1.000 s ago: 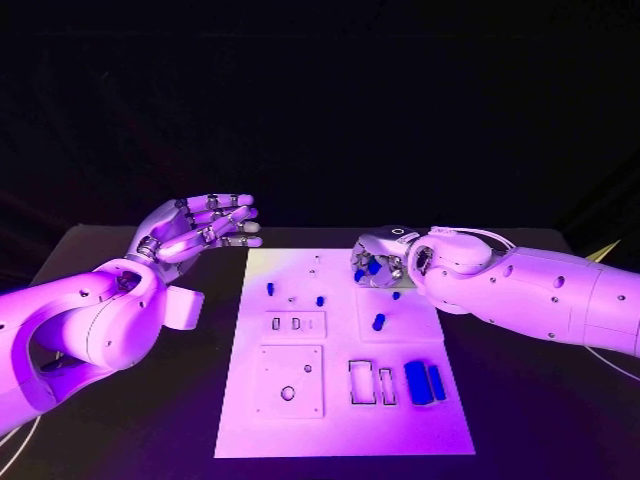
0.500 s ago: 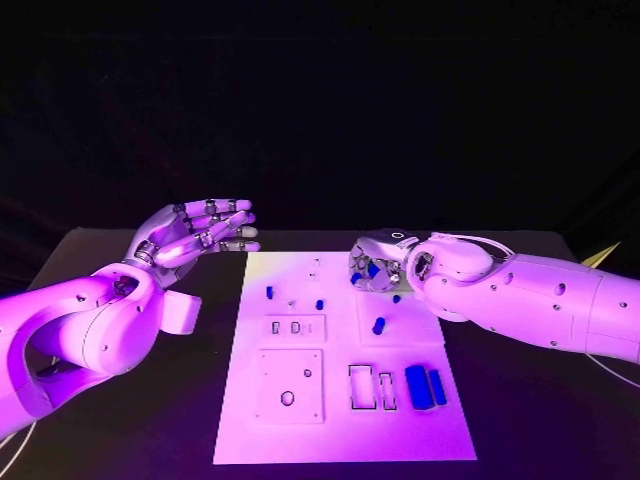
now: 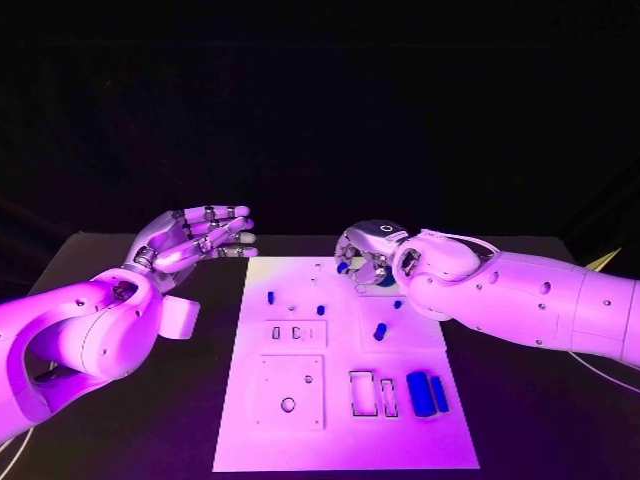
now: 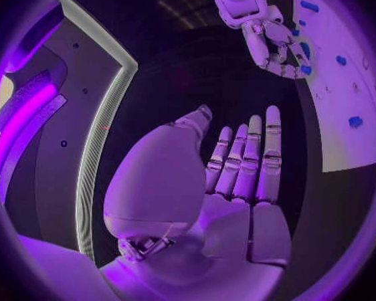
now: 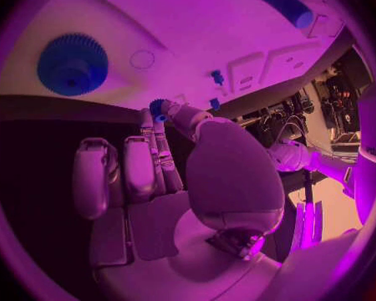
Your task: Assemble the parts on the task board
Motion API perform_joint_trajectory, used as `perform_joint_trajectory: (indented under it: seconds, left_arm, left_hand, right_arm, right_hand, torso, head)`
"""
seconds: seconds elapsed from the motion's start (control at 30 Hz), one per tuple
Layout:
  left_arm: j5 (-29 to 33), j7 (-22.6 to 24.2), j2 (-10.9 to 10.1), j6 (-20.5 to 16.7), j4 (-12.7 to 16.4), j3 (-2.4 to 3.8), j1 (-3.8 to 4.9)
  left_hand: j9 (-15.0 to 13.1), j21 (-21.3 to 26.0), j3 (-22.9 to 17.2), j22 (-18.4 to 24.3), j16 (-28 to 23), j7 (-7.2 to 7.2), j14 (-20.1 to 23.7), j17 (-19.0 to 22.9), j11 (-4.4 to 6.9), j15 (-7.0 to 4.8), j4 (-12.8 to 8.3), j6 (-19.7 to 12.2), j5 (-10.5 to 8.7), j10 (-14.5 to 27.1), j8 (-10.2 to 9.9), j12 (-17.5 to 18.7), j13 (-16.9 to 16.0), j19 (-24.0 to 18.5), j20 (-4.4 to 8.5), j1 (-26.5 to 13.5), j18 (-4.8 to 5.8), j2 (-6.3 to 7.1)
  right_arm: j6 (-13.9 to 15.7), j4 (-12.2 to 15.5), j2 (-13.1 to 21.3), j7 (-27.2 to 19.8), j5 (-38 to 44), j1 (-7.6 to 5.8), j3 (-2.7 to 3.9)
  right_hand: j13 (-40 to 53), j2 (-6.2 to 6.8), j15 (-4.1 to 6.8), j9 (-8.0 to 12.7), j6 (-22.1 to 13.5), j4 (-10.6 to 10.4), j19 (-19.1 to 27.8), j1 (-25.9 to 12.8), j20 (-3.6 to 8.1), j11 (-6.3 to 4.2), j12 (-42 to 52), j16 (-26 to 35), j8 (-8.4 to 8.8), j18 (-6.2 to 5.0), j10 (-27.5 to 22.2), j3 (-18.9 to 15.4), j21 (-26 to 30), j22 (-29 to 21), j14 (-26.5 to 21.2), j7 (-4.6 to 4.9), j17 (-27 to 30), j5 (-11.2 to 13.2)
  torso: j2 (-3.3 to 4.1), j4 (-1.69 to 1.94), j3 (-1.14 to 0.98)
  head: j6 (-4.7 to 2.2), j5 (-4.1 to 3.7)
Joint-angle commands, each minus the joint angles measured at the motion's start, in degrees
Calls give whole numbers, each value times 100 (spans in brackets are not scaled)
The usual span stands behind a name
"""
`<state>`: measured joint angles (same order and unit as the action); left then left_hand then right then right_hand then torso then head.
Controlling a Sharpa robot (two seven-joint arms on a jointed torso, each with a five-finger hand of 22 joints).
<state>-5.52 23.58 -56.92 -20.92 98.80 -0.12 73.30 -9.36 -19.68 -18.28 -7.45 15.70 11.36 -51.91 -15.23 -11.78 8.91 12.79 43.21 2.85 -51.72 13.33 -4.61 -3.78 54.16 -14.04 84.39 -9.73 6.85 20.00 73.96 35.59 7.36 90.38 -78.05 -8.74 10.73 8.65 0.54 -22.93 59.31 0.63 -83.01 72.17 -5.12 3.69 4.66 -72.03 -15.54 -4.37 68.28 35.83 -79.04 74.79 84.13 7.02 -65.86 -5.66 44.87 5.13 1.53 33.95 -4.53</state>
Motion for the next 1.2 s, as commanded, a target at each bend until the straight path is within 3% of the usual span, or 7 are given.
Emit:
perform_joint_trajectory:
  seconds: [0.03, 0.3, 0.47, 0.57, 0.63, 0.8, 1.2]
  left_arm:
    - [25, -4, 8, 111, 3, 5, 12]
    - [26, -17, 35, 122, 3, 5, 31]
    - [26, -19, 47, 125, 2, 5, 39]
    - [26, -20, 54, 125, -1, 5, 42]
    - [26, -21, 59, 123, -3, 5, 44]
    - [26, -22, 71, 121, -9, 5, 45]
    - [26, -3, 88, 99, -23, 5, 49]
  left_hand:
    - [2, -41, -29, -8, 16, 385, 24, -9, -33, 7, -17, -18, 23, -7, -23, 24, 1, 38, 9, 0, -62, -10]
    - [2, -41, -29, -8, 16, 385, 24, -9, -33, 7, -17, -18, 23, -7, -23, 24, 1, 38, 9, 0, -62, -10]
    - [2, -41, -29, -8, 16, 385, 24, -9, -33, 7, -17, -18, 23, -7, -23, 24, 1, 38, 9, 0, -62, -10]
    - [2, -41, -29, -8, 16, 385, 24, -9, -33, 7, -17, -18, 23, -7, -23, 24, 1, 38, 9, 0, -62, -10]
    - [2, -45, -37, -9, 15, 386, 30, -18, -35, 9, -29, -22, 23, -5, -25, 31, 1, 36, 9, 9, -61, -13]
    - [2, -45, -37, -9, 15, 387, 31, -19, -35, 9, -29, -22, 23, -4, -25, 32, 1, 35, 9, 10, -61, -13]
    - [3, -45, -40, -9, 13, 388, 38, -23, -36, 11, -36, -24, 23, -3, -27, 36, 1, 30, 9, 14, -59, -14]
  right_arm:
    - [255, -79, -106, 308, 186, -13, 6]
    - [267, -352, -395, 515, 309, -39, 11]
    - [265, -490, -540, 507, 320, -42, 12]
    - [228, -537, -597, 494, 319, -42, 11]
    - [193, -569, -629, 500, 318, -41, 11]
    - [123, -616, -675, 501, 295, -36, 10]
    - [104, -563, -727, 485, 252, -27, 9]
  right_hand:
    - [7, -42, 34, -131, 36, 0, -51, 6, 6, 9, 12, -33, -29, 101, 39, 24, -30, 3, 160, -15, -10, -12]
    - [3, -11, 31, -156, 11, 3, -58, -21, 7, 14, -7, -48, -35, 107, 30, 19, -52, 35, 161, -9, -19, -20]
    - [1, -2, 30, -162, -1, 6, -53, -24, 7, 16, -15, -49, -33, 106, 24, 22, -48, 29, 160, -6, -16, -24]
    - [0, 1, 29, -167, -12, 7, -57, -28, 7, 19, -22, -61, -32, 108, 18, 25, -57, 42, 162, -1, -29, -26]
    - [0, 1, 29, -167, -12, 7, -57, -28, 7, 19, -22, -61, -32, 108, 18, 25, -57, 42, 162, -1, -29, -26]
    - [-2, 8, 24, -176, -31, 4, -57, -40, 5, 26, -33, -65, -29, 109, 10, 29, -62, 49, 162, 7, -29, -25]
    - [-4, 20, 20, -186, -49, 0, -56, -56, 2, 32, -42, -71, -26, 110, 3, 30, -66, 56, 162, 14, -30, -20]
  torso:
    - [11, 24, 6]
    - [28, 31, 4]
    - [34, 33, 9]
    - [41, 49, 23]
    - [46, 47, 19]
    - [55, 55, 29]
    - [54, 49, 19]
  head:
    - [-7, -9]
    - [-7, -13]
    - [5, -26]
    - [22, -33]
    - [25, -31]
    - [24, -26]
    - [21, 4]
